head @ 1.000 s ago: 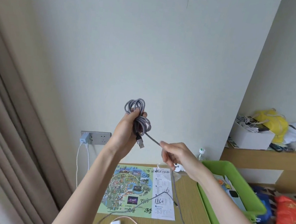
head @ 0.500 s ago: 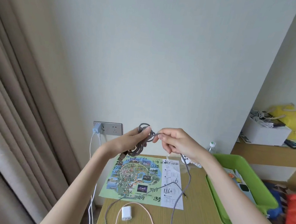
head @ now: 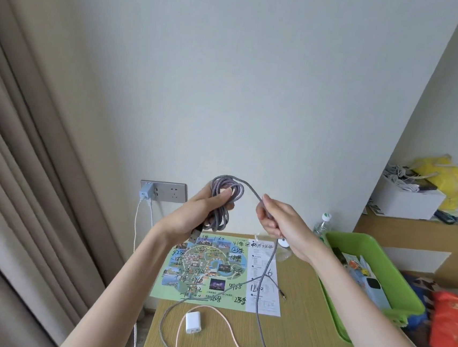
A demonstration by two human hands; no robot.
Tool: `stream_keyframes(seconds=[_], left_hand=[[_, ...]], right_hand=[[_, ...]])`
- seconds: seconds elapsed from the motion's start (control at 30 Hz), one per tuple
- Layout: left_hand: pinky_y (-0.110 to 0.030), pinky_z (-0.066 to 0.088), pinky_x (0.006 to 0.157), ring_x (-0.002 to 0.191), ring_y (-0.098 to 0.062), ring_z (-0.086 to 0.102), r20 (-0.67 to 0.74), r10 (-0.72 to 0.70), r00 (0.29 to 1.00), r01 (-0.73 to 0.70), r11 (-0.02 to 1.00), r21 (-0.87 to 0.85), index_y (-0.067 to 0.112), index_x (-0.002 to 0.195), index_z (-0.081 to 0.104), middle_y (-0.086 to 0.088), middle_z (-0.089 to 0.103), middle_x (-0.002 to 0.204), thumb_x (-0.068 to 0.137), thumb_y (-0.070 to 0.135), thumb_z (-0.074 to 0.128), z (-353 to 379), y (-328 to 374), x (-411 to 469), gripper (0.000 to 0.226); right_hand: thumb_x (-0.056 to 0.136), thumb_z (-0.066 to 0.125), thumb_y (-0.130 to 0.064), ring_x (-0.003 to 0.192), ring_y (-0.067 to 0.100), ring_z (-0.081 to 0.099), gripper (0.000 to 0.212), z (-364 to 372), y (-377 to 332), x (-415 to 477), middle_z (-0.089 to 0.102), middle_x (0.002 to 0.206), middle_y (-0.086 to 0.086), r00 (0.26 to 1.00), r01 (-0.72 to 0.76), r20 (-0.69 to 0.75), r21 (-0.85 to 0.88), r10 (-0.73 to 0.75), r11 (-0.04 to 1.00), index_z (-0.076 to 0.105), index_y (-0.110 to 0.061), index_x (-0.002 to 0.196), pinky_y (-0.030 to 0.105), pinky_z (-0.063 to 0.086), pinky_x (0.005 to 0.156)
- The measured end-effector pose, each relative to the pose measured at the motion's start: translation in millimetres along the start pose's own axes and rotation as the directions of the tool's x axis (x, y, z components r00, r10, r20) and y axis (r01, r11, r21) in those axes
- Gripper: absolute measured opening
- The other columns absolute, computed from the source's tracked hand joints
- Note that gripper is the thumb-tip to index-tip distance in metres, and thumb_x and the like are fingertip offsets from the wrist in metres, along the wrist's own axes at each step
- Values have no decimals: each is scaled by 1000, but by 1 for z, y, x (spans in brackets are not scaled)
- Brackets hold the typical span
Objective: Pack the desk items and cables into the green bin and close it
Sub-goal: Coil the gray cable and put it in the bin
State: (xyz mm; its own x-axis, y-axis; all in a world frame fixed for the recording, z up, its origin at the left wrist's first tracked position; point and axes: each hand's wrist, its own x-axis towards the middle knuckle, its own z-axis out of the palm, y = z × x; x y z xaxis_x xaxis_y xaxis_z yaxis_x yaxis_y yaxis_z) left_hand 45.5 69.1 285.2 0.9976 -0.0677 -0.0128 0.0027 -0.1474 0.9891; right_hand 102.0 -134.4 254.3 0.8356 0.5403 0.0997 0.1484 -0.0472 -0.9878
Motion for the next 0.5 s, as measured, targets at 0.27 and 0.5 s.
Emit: stream_keyframes(seconds=[0.27,0.5], left_hand=[[-16,24,39,44,-8,35,-22,85,996,-88,977,-194,15,109,72,-2,51,63,100,34,50,29,2,7,31],[-22,41,48,53,-9,48,-140,67,988,-120,901,-418,15,91,62,2,55,72,100,36,48,19,10,11,26]], right_hand=[[101,41,-43,46,9,26,37,30,7,-1,36,57,-4,1000,26,13,127,-28,992,51,-18,76,18,22,42],[100,46,-43,48,13,33,40,27,9,-1,38,56,-2,995,-2,97,42,-2,999,56,-16,72,21,32,50]])
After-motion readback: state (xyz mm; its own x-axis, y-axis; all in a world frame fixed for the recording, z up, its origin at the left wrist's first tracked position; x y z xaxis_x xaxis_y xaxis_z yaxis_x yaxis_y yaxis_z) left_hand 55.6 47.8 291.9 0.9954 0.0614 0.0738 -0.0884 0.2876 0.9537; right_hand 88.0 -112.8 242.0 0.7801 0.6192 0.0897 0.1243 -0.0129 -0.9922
